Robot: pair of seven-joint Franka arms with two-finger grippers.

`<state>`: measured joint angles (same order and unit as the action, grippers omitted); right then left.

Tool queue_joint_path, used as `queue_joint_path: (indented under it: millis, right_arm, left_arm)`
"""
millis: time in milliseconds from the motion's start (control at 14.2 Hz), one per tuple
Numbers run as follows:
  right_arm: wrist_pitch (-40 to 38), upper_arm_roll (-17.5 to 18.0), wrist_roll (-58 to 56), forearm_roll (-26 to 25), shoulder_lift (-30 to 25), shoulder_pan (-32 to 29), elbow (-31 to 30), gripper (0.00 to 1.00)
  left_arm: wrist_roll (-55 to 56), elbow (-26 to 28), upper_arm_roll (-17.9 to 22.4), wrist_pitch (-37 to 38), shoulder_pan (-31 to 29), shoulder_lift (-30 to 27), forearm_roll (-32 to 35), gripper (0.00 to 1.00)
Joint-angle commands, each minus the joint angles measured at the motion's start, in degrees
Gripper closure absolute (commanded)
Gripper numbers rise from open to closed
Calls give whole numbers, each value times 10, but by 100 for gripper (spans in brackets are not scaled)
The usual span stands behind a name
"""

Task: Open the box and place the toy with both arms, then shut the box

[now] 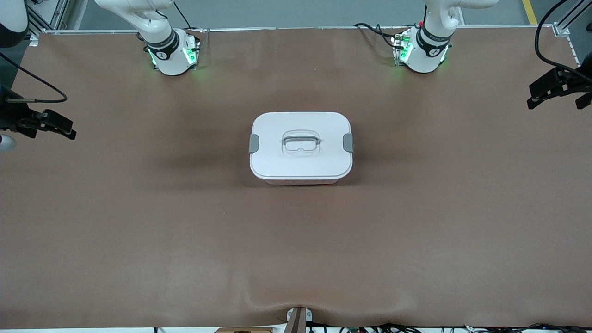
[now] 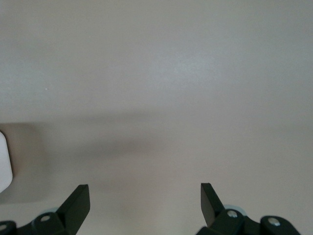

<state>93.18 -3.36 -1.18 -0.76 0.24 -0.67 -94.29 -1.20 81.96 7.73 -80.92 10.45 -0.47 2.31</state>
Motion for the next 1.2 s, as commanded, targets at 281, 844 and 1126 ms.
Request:
queue_joint_path:
  millis: [281,844,1126]
  right_arm:
    - [-2,3,-14,29,0,-7,3,0]
    - [2,3,-35,22,-1,-6,4,0]
    - [2,3,-49,20,1,-10,2,0]
  left_arm:
    - [22,51,0,-20,11,-31,-5,0]
    - [138,57,-5,-21,7,-36,-5,0]
    - [158,72,-5,-21,6,-43,-5,0]
